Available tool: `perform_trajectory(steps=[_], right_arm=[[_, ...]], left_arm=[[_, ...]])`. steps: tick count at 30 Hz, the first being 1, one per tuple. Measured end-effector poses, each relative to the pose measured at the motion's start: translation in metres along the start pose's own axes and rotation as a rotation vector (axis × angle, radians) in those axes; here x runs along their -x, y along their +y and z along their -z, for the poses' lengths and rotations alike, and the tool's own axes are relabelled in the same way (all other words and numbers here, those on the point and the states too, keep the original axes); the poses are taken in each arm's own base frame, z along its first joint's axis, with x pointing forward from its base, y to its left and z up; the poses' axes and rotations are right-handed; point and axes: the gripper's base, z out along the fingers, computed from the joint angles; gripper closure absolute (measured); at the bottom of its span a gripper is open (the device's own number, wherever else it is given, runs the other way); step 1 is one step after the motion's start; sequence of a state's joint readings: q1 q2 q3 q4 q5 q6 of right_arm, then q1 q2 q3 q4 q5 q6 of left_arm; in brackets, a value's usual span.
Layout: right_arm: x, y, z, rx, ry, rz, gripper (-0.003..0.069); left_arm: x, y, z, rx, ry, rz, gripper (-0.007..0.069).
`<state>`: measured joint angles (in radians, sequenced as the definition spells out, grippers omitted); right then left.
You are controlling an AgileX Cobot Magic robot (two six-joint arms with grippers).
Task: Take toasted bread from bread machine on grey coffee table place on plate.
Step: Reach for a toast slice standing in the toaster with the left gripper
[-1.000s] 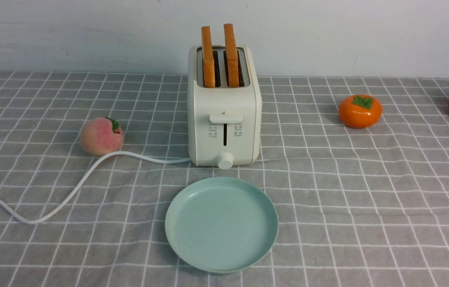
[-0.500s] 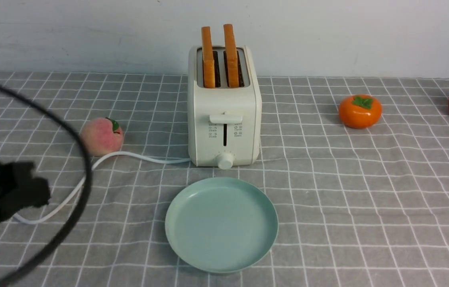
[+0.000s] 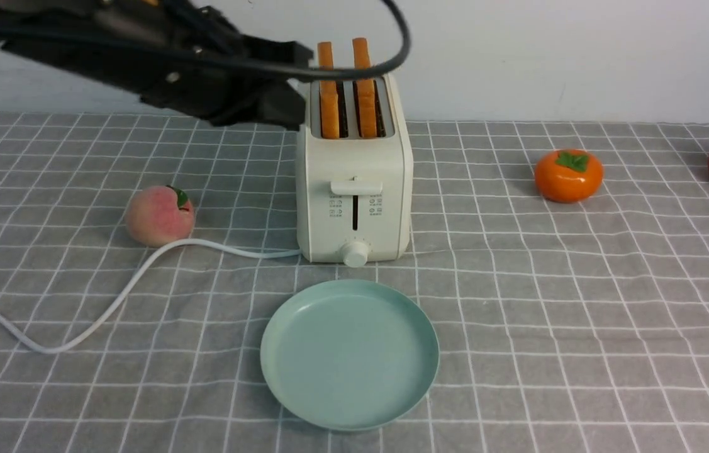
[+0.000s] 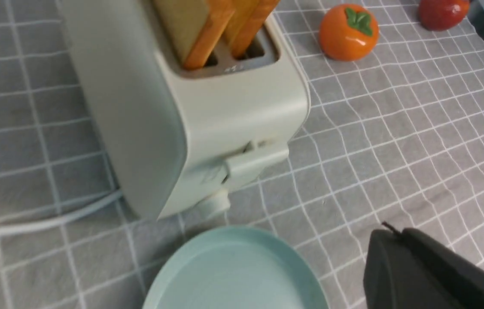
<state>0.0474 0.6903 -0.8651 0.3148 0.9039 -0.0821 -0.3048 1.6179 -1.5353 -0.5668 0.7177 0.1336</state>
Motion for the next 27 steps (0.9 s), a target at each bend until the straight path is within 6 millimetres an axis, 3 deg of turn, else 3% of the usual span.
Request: perform_trajectory(steps=[3,6,8,9,10,11,16,20,27], right_arm=[[0.0,0.003,0.0,0.028,-0.003,-0.001,0.0659],[0.0,0.003,0.0,0.033,-0.003,0.006,0.0659],[0.0,0.003,0.0,0.033,-0.003,0.006,0.0659],[0.0,0.003,0.0,0.033,-0.003,0.006,0.0659],[0.0,0.003,0.0,0.033,-0.003,0.006,0.0659],[0.0,0.003,0.0,0.033,-0.003,0.006,0.0659],[0.001,0.003,0.0,0.033,-0.006,0.006,0.0659],[0.001,0.003,0.0,0.033,-0.007,0.006,0.0659],[0.001,0.003,0.0,0.032,-0.013,0.005,0.0657]], left_arm=[[0.022,0.012,-0.046,0.007,-0.005,0.005,0.0613],[0.035,0.024,-0.083,0.019,-0.011,-0.006,0.0487],[0.037,0.028,-0.093,0.026,-0.009,-0.014,0.0431],[0.038,0.031,-0.101,0.033,-0.009,-0.019,0.0382],[0.039,0.037,-0.113,0.047,-0.008,-0.027,0.0271],[0.039,0.04,-0.118,0.058,-0.008,-0.029,0.0213],[0.039,0.048,-0.129,0.097,-0.026,-0.022,0.0038],[0.038,0.049,-0.13,0.098,-0.022,-0.012,0.0029],[0.053,0.041,-0.113,0.112,-0.119,-0.07,0.0076]])
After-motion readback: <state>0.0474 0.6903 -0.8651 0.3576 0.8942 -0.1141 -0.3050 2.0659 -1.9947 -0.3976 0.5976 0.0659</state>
